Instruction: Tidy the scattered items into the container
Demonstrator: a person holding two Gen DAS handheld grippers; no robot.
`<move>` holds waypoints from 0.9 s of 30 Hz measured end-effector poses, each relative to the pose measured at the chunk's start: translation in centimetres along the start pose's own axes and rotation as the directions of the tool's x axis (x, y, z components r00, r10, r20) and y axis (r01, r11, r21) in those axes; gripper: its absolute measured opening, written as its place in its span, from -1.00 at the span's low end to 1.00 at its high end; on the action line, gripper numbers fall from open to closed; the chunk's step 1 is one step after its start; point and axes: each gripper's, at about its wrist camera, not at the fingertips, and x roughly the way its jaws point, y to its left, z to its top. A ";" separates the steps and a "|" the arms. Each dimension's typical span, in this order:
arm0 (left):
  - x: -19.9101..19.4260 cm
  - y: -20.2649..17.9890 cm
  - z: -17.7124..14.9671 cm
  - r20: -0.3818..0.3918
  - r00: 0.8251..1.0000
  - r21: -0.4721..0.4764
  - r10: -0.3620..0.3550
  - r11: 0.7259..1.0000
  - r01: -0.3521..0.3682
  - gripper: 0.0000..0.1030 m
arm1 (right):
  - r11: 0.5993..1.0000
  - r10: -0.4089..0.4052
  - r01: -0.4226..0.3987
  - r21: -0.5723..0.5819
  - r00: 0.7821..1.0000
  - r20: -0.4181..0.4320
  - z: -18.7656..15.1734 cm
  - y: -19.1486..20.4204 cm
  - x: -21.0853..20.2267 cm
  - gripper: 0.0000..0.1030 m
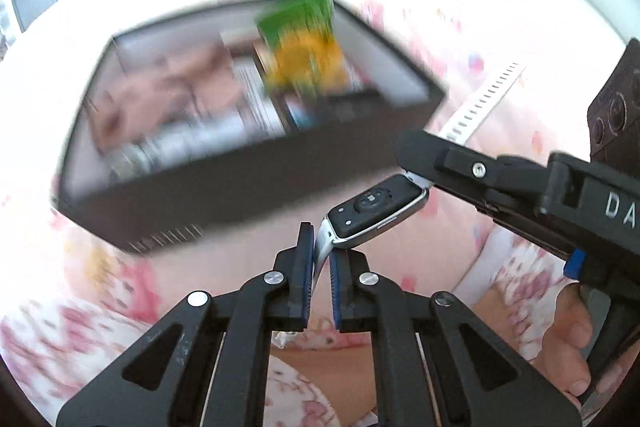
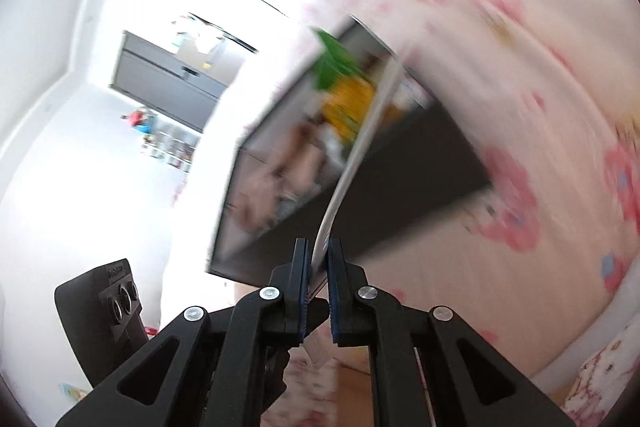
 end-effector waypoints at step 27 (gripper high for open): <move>5.5 11.1 8.4 -0.179 0.983 -0.132 -0.046 0.991 0.023 -0.40 | 0.971 -0.225 0.218 -0.100 0.972 -0.062 7.8 1.9 4.5 -0.43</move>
